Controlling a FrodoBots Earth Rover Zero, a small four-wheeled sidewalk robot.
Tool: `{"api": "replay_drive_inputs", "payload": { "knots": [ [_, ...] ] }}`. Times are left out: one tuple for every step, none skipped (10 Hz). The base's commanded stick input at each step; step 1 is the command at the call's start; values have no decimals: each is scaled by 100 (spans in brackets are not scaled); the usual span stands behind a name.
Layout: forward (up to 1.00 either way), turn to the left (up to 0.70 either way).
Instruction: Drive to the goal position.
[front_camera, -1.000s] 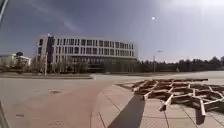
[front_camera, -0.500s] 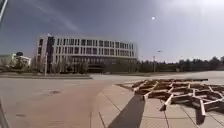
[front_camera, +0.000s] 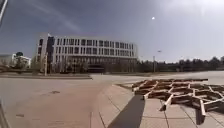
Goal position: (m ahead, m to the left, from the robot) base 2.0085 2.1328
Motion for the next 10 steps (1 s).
{"api": "replay_drive_inputs", "payload": {
  "knots": [
    [5, 0],
    [5, 0],
    [5, 0],
    [5, 0],
    [5, 0],
    [5, 0],
    [5, 0],
    [5, 0],
    [5, 0],
    [5, 0]
  ]
}}
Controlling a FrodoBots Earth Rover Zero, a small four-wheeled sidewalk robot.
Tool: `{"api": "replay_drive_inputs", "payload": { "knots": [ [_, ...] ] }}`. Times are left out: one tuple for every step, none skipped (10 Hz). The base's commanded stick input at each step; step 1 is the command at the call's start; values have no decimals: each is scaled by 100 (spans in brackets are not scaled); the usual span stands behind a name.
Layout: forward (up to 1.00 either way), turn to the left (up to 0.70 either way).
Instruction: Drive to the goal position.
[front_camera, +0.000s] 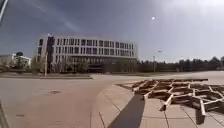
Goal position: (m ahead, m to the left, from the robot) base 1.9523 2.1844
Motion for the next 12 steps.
{"api": "replay_drive_inputs", "payload": {
  "knots": [
    [5, 0],
    [5, 0],
    [4, 0],
    [5, 0],
    [5, 0],
    [5, 0],
    [5, 0],
    [5, 0],
    [5, 0],
    [5, 0],
    [5, 0],
    [5, 0]
  ]
}}
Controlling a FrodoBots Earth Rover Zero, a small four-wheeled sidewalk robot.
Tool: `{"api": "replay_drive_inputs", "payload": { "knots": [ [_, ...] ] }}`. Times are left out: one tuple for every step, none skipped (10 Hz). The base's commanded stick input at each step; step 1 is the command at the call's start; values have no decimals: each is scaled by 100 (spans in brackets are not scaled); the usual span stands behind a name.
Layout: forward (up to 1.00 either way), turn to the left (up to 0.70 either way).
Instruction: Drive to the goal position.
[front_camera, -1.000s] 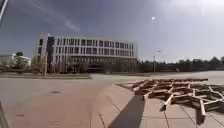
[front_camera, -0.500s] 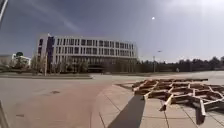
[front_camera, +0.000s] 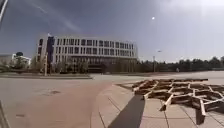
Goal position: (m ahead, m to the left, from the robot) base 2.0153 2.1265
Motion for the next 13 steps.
{"api": "replay_drive_inputs", "payload": {
  "knots": [
    [4, 0],
    [5, 0],
    [5, 0],
    [5, 0],
    [5, 0],
    [5, 0],
    [5, 0],
    [5, 0],
    [4, 0],
    [5, 0],
    [5, 0],
    [5, 0],
    [5, 0]
  ]
}}
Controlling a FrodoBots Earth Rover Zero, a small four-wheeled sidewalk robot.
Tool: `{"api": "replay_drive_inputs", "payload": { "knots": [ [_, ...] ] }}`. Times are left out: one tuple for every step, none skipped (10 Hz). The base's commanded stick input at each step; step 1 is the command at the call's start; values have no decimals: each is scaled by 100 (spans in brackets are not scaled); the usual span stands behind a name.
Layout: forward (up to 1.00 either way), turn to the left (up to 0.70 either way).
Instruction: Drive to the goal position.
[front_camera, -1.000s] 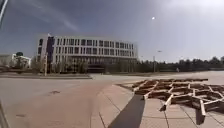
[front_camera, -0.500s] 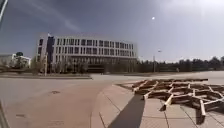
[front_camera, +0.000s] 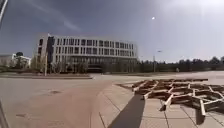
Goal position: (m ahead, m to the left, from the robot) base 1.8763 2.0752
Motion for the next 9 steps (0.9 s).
{"api": "replay_drive_inputs", "payload": {
  "knots": [
    [5, 0],
    [5, 0],
    [5, 0],
    [4, 0],
    [5, 0],
    [5, 0],
    [5, 0],
    [5, 0],
    [5, 0]
  ]
}}
